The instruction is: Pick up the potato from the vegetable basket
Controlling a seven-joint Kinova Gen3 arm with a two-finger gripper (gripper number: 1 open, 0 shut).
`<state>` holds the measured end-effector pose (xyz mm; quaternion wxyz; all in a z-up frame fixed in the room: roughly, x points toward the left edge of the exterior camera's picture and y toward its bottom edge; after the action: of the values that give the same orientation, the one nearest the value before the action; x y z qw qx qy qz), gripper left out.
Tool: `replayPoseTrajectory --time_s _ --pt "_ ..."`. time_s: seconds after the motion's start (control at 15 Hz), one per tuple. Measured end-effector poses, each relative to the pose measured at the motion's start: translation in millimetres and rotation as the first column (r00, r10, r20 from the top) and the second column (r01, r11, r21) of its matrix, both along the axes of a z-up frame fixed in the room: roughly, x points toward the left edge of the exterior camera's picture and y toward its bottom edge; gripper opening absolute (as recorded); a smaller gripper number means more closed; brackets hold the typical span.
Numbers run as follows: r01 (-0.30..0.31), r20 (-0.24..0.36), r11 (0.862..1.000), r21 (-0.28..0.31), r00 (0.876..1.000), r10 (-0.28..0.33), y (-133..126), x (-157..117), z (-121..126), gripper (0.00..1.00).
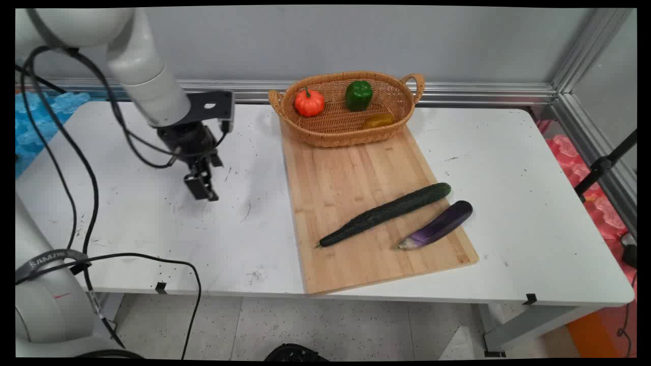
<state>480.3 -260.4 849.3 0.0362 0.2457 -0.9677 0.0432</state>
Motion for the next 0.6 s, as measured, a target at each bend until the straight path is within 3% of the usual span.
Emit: replayPoseTrajectory --time_s 0.6 --pt "0.008 -0.099 0.99 -0.138 0.995 -0.022 -85 -52 26 1.0"
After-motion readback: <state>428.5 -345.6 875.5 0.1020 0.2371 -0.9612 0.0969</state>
